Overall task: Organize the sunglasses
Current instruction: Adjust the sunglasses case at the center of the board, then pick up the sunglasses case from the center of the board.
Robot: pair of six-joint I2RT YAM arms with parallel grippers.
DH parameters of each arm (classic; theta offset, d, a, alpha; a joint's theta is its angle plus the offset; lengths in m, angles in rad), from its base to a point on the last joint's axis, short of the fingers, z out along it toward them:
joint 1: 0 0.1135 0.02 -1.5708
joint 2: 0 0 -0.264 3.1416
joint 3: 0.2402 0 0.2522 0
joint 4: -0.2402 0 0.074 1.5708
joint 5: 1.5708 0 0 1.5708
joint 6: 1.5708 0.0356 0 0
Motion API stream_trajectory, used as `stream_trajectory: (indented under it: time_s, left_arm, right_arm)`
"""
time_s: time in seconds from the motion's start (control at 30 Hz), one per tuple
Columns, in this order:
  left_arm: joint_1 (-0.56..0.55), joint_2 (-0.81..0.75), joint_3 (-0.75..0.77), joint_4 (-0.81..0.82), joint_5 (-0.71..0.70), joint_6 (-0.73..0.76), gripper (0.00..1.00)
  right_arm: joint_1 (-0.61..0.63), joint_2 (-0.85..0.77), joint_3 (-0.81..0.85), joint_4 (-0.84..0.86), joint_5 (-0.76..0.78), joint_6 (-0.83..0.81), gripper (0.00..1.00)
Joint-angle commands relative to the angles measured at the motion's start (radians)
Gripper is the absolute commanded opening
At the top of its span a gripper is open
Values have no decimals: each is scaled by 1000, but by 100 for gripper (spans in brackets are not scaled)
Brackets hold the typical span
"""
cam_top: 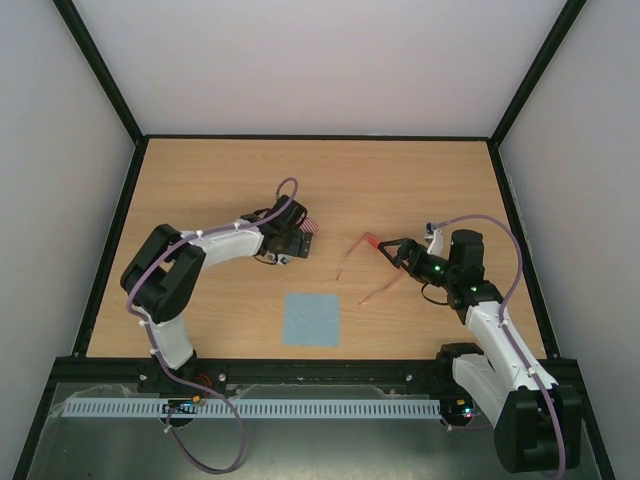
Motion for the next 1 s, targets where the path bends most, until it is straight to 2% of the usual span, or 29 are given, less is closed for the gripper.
stream_trajectory:
  time_s: [0.0,0.37,0.47,0.8,0.97]
  left_arm:
    - [21,13,23,5,56,21,100]
    - [27,41,35,6,71,21,97]
    - [27,50,43,0,64,18,91]
    - [28,16,43,-28,19,-1,83]
    - [28,2,41,-36,23,-6,72]
  right_arm:
    - [5,6,-2,16,-19,0,99]
    - [6,18,-8,31,-23,-1,99]
    - [5,21,-14,37,-23,1,98]
    - [5,30,-18,51,-28,7,98]
    - [5,30,-18,54,-31,9,98]
